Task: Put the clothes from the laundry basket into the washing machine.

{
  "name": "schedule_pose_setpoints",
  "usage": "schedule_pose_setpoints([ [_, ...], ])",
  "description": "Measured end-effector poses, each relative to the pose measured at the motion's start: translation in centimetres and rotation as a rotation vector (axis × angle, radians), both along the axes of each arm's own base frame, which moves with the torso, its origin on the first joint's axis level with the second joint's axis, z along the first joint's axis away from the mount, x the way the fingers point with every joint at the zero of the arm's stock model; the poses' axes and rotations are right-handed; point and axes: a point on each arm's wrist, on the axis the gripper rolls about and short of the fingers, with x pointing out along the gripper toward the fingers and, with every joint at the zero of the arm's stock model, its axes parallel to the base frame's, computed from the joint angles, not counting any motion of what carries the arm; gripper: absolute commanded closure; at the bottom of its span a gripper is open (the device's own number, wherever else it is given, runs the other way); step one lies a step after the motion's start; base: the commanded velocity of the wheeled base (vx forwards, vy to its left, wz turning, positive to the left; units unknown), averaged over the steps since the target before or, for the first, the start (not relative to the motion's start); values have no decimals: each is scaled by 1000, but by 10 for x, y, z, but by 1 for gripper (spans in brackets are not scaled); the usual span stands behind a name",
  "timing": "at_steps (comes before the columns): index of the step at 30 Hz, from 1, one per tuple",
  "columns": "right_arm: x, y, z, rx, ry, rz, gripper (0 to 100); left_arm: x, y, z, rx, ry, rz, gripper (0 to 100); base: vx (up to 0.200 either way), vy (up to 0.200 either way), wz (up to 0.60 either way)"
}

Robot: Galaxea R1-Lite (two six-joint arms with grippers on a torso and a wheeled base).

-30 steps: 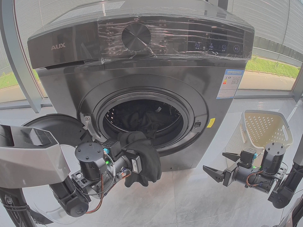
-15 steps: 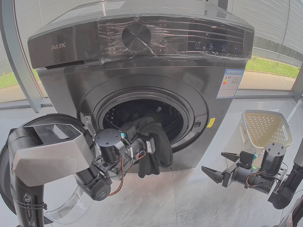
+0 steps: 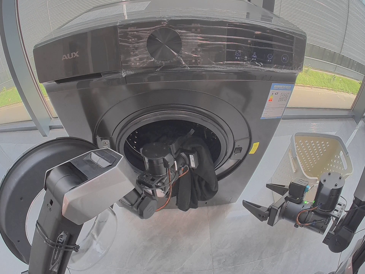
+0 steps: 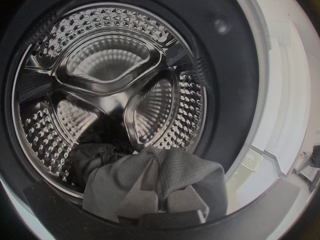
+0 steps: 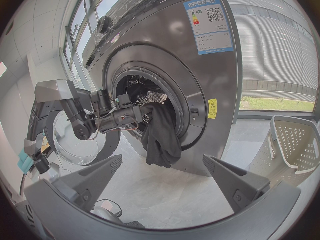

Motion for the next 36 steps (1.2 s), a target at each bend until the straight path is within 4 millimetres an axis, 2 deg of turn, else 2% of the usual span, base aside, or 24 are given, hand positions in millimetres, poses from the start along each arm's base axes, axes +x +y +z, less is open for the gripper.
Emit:
schedule_pose_setpoints([
  [8,0,0,0,1,1,2,0,46,-7,6,-6,-7,69,100,0,0,0],
  [15,0,0,-1,-1,4,1,0,82,3,9,-22,-28,176,100,0,0,0],
  [19,0,0,-1,-4,9,1,0,96,10,9,-36,-47,225,100,0,0,0],
  [23,-1,-1,-2,-6,13,2,0,101,13,7,-40,-53,243,100,0,0,0],
  [24,-2,-1,-2,-7,15,3,0,102,14,6,-40,-54,245,0,0,0,0],
  [31,-2,0,-3,-8,18,6,0,105,18,2,-38,-51,254,0,0,0,0],
  [36,-3,0,-3,-5,20,6,0,98,17,-7,-14,-2,247,0,0,0,0],
])
